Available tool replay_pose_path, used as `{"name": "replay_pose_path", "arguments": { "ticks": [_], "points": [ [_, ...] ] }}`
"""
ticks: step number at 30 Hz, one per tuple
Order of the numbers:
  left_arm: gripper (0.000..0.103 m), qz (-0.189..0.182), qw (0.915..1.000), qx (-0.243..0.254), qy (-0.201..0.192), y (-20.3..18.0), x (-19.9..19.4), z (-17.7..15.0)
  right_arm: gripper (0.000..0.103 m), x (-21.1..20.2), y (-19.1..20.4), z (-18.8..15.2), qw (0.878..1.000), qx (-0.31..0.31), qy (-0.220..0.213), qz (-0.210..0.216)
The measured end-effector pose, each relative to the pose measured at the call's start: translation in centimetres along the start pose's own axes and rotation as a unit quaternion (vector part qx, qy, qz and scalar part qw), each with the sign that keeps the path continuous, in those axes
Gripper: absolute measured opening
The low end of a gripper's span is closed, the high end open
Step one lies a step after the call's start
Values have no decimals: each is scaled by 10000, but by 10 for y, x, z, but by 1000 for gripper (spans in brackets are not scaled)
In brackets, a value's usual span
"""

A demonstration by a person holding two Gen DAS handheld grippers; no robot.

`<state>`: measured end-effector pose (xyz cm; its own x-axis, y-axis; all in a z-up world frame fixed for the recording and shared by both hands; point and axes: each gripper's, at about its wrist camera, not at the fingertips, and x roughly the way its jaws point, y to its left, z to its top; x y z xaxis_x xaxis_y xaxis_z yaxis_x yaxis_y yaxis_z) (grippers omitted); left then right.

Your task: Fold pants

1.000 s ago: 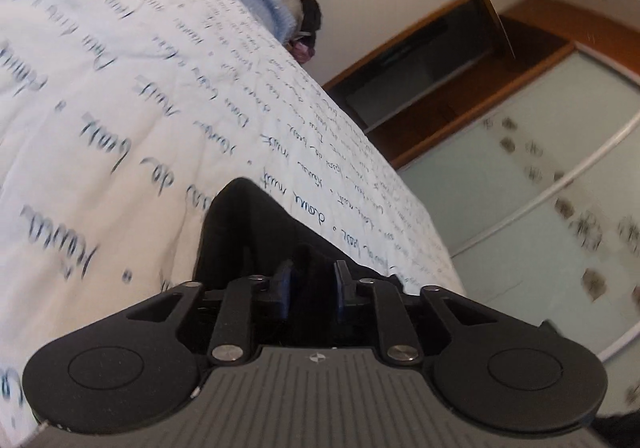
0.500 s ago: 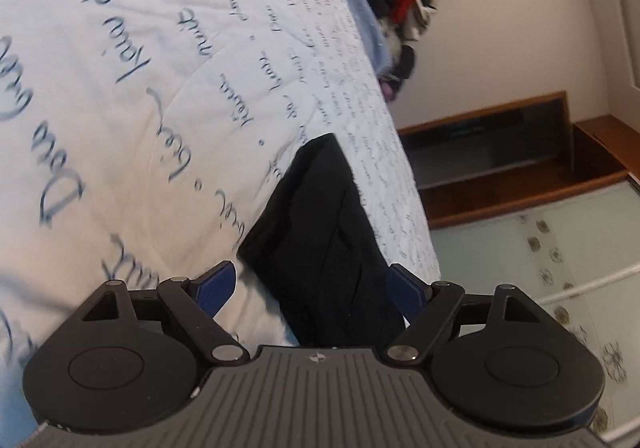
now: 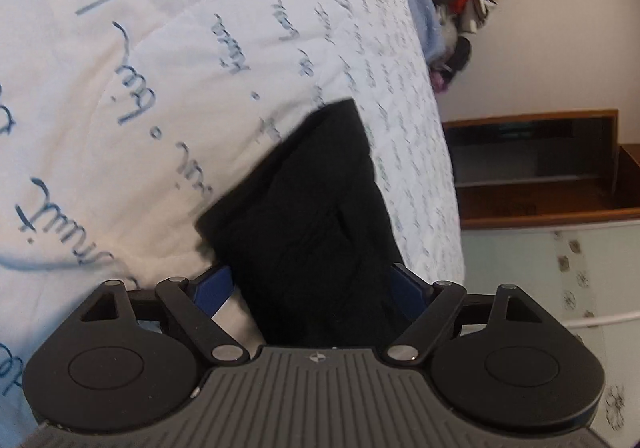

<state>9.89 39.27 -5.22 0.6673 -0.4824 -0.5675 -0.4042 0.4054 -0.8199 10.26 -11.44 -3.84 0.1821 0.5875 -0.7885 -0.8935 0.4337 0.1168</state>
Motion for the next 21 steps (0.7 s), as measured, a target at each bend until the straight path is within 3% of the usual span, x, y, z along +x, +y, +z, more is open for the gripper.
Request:
{"name": "replay_pose_path", "arguments": {
  "ticks": [9, 10, 12, 13, 14, 18, 21],
  "points": [
    [79, 50, 9997, 130, -181, -3, -3, -4, 6, 1, 1, 0, 10000, -12, -2, 21],
    [72, 107, 9995, 216, -209, -5, -2, -4, 6, 0, 1, 0, 10000, -11, -22, 20],
    [49, 336, 9982, 394, -312, -7, 0, -4, 6, -2, 1, -1, 10000, 22, -72, 14],
    [28, 472, 9972, 480, -339, -8, 2, -4, 6, -2, 1, -1, 10000, 32, -88, 4],
    [18, 691, 9950, 634, -350, -8, 6, -4, 6, -2, 1, -1, 9999, 35, -100, -22],
    [12, 975, 9898, 936, -445, -15, 8, -7, 6, -5, 6, 2, 9999, -42, -125, -32],
    [12, 879, 9860, 1238, -696, -30, -16, -12, 6, -26, 21, 5, 9989, -204, -416, -108]
  ]
}}
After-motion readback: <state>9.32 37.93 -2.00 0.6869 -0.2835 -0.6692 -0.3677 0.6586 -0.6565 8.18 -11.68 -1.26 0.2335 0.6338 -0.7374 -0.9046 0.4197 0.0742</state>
